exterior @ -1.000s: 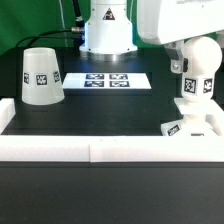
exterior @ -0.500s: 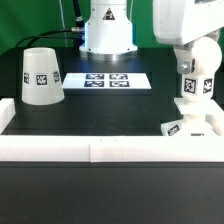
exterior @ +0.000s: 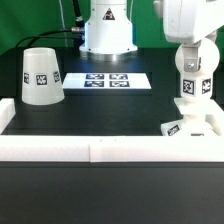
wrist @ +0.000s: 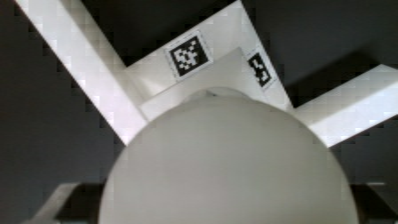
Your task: Assemble lamp
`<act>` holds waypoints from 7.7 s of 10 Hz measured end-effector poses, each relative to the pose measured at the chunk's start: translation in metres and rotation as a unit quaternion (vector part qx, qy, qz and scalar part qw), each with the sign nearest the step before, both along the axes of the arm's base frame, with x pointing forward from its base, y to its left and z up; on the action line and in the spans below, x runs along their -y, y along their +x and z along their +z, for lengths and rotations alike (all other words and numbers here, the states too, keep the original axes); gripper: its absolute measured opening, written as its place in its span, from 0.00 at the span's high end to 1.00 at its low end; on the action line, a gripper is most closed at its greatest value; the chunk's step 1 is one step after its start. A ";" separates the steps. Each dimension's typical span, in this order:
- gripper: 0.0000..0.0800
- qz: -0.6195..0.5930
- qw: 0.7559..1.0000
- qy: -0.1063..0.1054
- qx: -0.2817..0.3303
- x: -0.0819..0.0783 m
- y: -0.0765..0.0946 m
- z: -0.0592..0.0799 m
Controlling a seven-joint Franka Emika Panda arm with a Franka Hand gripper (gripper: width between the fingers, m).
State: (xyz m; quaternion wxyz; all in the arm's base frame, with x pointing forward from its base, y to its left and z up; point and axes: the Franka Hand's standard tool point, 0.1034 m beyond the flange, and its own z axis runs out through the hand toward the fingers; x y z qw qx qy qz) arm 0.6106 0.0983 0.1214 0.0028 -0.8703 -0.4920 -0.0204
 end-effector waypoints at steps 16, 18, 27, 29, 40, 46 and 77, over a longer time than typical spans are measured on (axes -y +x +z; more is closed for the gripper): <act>0.28 -0.621 0.783 0.025 -0.021 -0.001 -0.001 -0.002; 0.28 -0.689 0.723 0.027 -0.026 -0.001 -0.001 -0.002; 0.13 -0.679 0.733 0.038 -0.029 -0.008 -0.001 -0.002; 0.13 -0.608 0.793 0.037 -0.026 -0.009 -0.001 -0.002; 0.13 -0.170 0.985 0.003 -0.002 -0.003 0.003 0.001; 0.13 0.050 0.999 -0.017 0.003 -0.001 0.002 -0.001; 0.13 -0.741 0.671 0.014 -0.020 -0.002 -0.002 -0.004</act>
Offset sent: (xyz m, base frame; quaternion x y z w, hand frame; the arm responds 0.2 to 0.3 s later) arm -0.0002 -0.0023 -0.0046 -0.0176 0.0211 0.2513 0.9675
